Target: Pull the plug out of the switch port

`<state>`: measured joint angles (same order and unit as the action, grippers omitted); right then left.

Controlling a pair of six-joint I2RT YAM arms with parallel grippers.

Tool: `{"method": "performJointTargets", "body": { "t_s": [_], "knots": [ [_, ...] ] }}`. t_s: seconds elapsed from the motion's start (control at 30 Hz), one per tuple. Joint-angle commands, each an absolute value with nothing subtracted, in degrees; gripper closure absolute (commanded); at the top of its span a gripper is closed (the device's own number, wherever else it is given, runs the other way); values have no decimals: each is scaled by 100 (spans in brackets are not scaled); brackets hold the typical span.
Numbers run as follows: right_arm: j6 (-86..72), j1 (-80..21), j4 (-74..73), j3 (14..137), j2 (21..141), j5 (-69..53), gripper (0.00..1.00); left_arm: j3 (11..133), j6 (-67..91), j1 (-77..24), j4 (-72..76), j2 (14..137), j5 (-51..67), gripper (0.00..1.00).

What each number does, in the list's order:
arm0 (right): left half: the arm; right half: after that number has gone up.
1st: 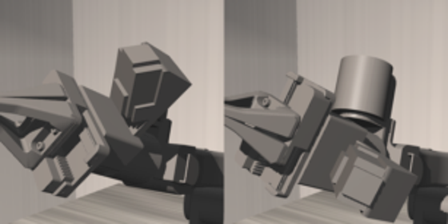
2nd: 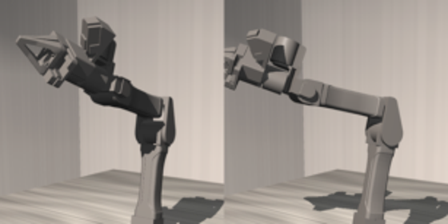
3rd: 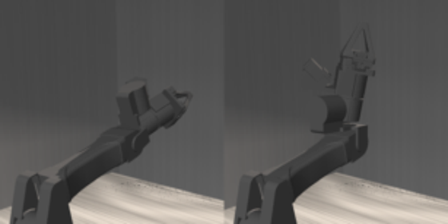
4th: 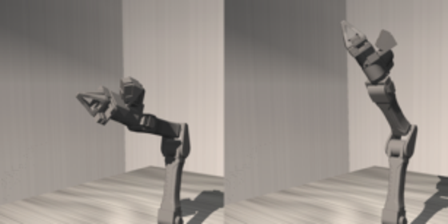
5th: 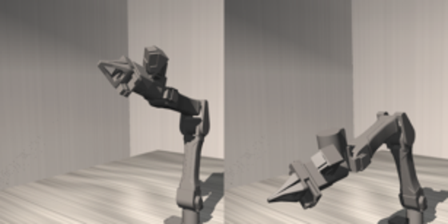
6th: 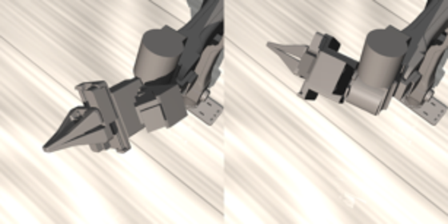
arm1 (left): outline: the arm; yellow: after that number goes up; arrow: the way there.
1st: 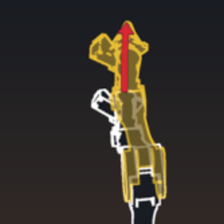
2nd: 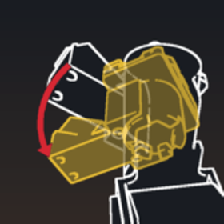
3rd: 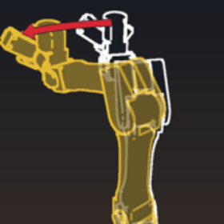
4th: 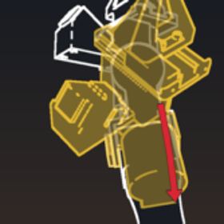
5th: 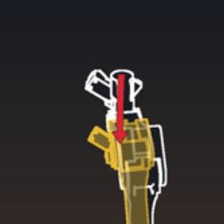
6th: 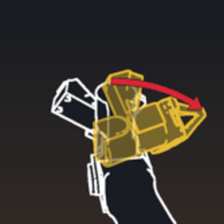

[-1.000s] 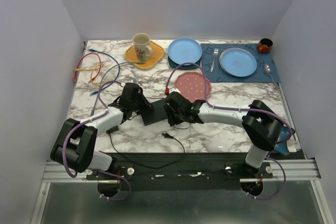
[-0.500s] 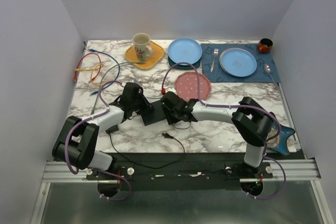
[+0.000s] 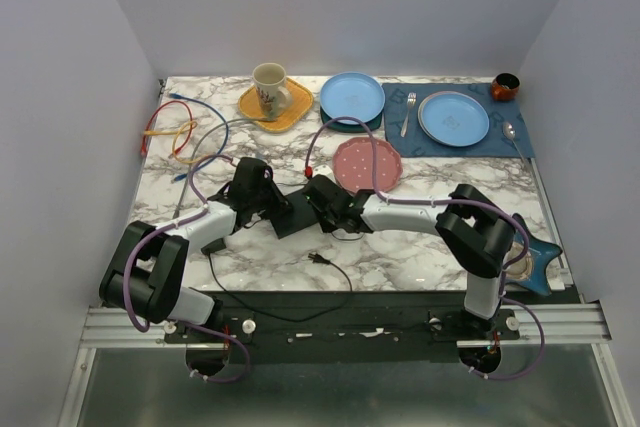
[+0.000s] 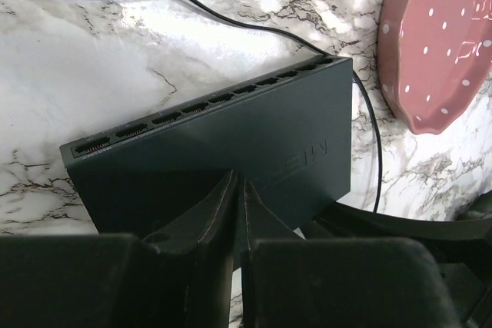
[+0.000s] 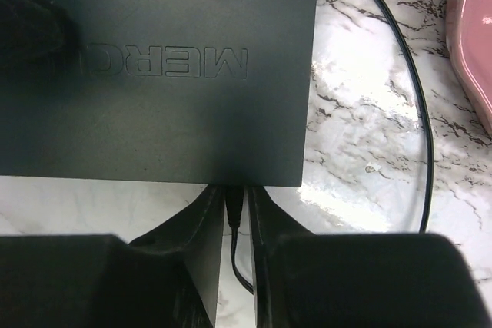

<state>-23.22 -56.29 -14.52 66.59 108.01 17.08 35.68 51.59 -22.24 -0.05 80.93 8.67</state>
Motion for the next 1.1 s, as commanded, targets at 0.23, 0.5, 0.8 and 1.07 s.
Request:
{"method": "performJointTargets", "body": {
  "t_s": [0.23,0.5,0.8,1.07],
  "knots": [
    [-2487,-5616,-1011,6267,10732,2057,97,3200,5290,-2294,130,7587,1274,82],
    [-2637,-5616,-1002,6161,10652,1916,99,2672,5748,-3268,870,7145,818,83],
    [-2681,-5616,-1072,6065,10441,1749,99,2636,5985,-3472,1195,7997,712,91],
    [-2804,-5616,-1081,5871,10362,1512,99,2900,6047,-3472,1142,8604,554,94]
  ]
}}
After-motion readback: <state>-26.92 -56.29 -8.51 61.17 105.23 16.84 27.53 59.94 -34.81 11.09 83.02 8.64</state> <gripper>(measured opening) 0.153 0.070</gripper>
